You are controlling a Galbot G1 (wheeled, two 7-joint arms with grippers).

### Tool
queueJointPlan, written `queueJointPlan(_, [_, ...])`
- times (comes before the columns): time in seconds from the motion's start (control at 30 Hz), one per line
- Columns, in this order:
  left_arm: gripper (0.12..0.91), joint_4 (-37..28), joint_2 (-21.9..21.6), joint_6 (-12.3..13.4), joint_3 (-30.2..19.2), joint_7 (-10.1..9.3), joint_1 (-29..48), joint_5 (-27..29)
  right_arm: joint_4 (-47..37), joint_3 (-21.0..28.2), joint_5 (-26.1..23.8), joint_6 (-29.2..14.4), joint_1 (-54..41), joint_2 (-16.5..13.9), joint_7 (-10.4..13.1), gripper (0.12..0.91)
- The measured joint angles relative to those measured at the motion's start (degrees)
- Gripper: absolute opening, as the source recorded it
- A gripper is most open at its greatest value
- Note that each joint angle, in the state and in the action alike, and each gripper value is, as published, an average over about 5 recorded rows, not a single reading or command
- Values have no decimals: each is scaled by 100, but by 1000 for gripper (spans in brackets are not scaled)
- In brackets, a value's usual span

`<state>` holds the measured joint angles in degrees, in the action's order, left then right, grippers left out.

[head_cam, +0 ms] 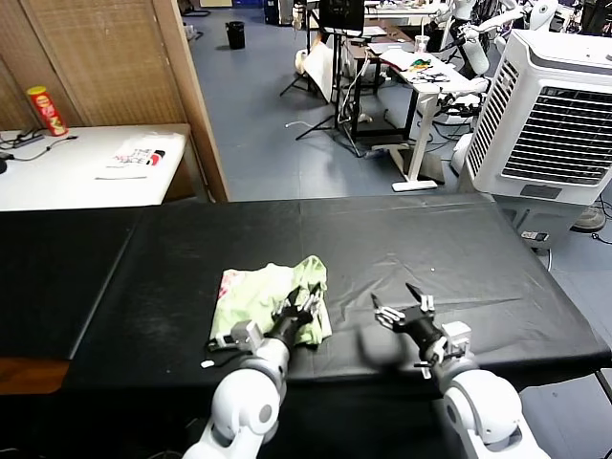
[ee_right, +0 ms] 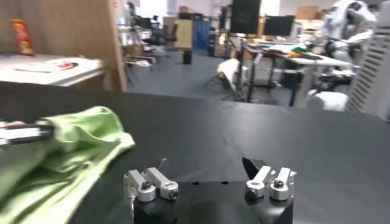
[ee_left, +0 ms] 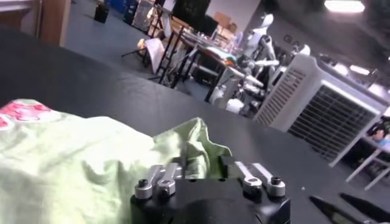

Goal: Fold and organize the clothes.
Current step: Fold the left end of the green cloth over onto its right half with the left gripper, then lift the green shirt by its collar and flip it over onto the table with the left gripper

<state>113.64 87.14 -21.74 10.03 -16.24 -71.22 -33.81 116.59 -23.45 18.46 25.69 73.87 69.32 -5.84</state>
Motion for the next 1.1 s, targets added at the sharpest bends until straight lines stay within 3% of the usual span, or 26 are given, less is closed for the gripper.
queueJointPlan(0.13, [784,210,22,143,191,68,-17,55,-122,409,131,-26,-309,-59,-79,798])
queueJointPlan(0.27, [797,378,-181,285,569,68,-178,264,-344,885,-79,-5,-713,-37,-53,798])
queueJointPlan(0.4, [798,364,-425,445,1079,105,-463,445,-725,1364,-710,120,-1124,73,74,798])
queueJointPlan(0.5, [798,306,-489,544,1436,214,-659,467,-1022,1572,-1246,135,-1280,165,200,798])
queueJointPlan(0.6, [798,235,-500,651,1719,356,-823,448,-1196,1649,-1467,18,-1330,247,328,798])
queueJointPlan(0.8, [798,59,-535,799,2064,602,-972,83,-1090,1554,-1049,-331,-1274,355,568,798])
queueJointPlan(0.97, [798,-107,-538,834,2191,751,-954,-465,-593,1280,-447,-370,-1030,239,592,798])
queueJointPlan(1.1, [798,-264,-506,860,2199,843,-918,-692,-178,1076,-311,-347,-784,102,593,798])
